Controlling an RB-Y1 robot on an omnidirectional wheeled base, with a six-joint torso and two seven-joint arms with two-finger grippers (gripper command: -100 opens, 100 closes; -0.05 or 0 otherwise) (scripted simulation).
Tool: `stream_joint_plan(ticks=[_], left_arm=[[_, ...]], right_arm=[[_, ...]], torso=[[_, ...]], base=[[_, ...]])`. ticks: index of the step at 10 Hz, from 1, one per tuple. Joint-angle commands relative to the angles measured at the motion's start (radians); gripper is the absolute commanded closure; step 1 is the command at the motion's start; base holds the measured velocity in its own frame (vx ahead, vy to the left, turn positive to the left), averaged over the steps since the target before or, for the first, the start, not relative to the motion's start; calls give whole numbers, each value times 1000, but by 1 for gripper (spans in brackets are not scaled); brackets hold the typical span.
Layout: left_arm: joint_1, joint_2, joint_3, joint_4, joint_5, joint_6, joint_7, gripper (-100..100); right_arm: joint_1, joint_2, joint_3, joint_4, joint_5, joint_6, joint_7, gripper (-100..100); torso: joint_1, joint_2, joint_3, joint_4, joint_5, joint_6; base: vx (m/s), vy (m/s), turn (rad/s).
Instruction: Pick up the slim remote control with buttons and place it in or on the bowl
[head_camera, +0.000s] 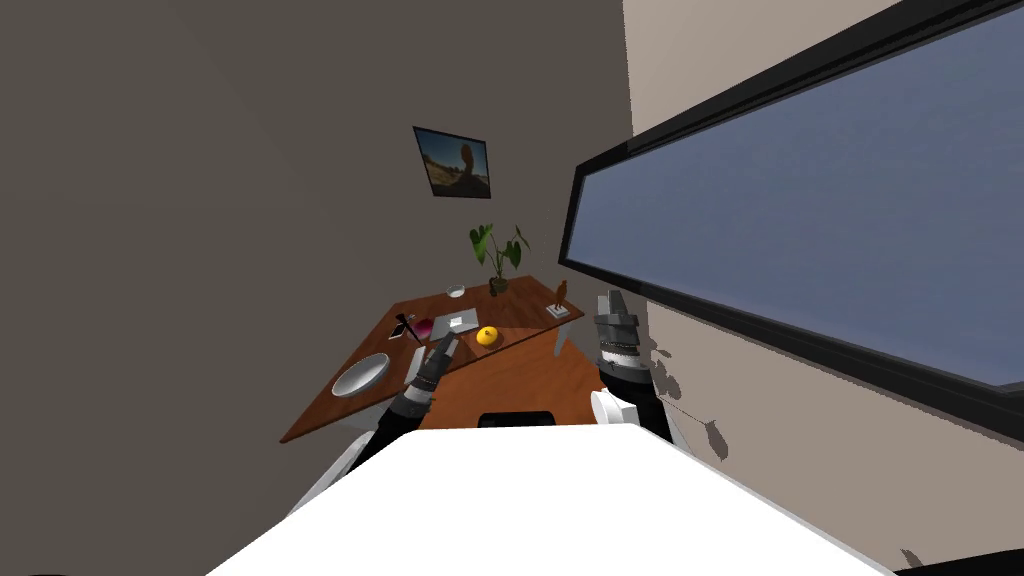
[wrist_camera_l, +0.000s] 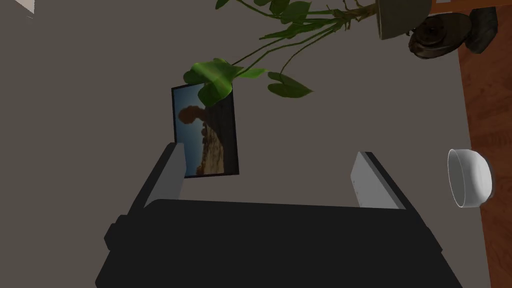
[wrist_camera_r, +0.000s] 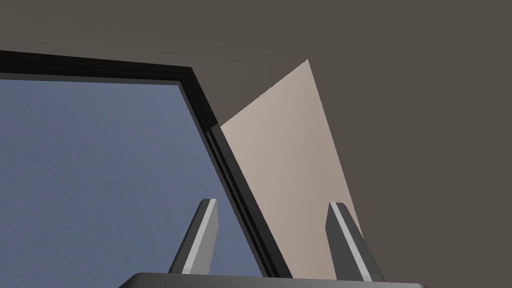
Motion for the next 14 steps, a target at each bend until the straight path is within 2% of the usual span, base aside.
stream_joint_plan(ticks=[1, 2, 3, 5, 6, 8, 9, 10, 11, 12, 13, 14], left_arm=[[18, 50, -29, 19, 21, 29, 18, -100], [28, 82, -58, 58, 38, 37, 32, -100], [28, 96, -58, 58, 38, 37, 32, -100], [48, 164, -120, 134, 76, 54, 63, -100], [48, 172, -120, 142, 76, 54, 63, -100], [71, 238, -187, 224, 115, 69, 97, -100], [71, 243, -187, 233, 115, 69, 97, -100], [83, 274, -223, 265, 135, 76, 114, -100], [83, 276, -223, 280, 135, 76, 114, -100], [95, 308, -260, 316, 155, 82, 132, -100], [95, 308, -260, 329, 155, 82, 132, -100], [107, 339, -297, 365, 175, 88, 149, -100]], right_arm=[[0, 0, 0, 0, 0, 0, 0, 0], [0, 0, 0, 0, 0, 0, 0, 0], [0, 0, 0, 0, 0, 0, 0, 0], [0, 0, 0, 0, 0, 0, 0, 0], [0, 0, 0, 0, 0, 0, 0, 0], [0, 0, 0, 0, 0, 0, 0, 0], [0, 0, 0, 0, 0, 0, 0, 0], [0, 0, 0, 0, 0, 0, 0, 0], [0, 0, 0, 0, 0, 0, 0, 0], [0, 0, 0, 0, 0, 0, 0, 0], [0, 0, 0, 0, 0, 0, 0, 0], [0, 0, 0, 0, 0, 0, 0, 0]], torso=[[0, 0, 0, 0, 0, 0], [0, -1, 0, 0, 0, 1], [0, -1, 0, 0, 0, 1], [0, -1, -1, 0, 0, 1], [1, -1, -1, 0, 0, 1], [1, -2, -1, -1, 0, 1], [1, -2, -1, 0, 0, 0], [1, -2, -1, -1, 0, -1], [0, -3, -2, -1, 0, 1], [0, -3, -2, -1, 0, -1], [0, -3, -2, -1, 0, 0], [0, -4, -2, -1, 0, 0]], base=[[-36, 17, -275], [-45, 28, -390], [-35, 24, -164], [-38, 19, -351], [-36, 31, -159], [-24, 23, -382], [-22, 21, -140], [-14, 11, -325], [-9, 16, -158], [-7, 10, -287], [-8, 14, -162], [-4, 10, -293]])
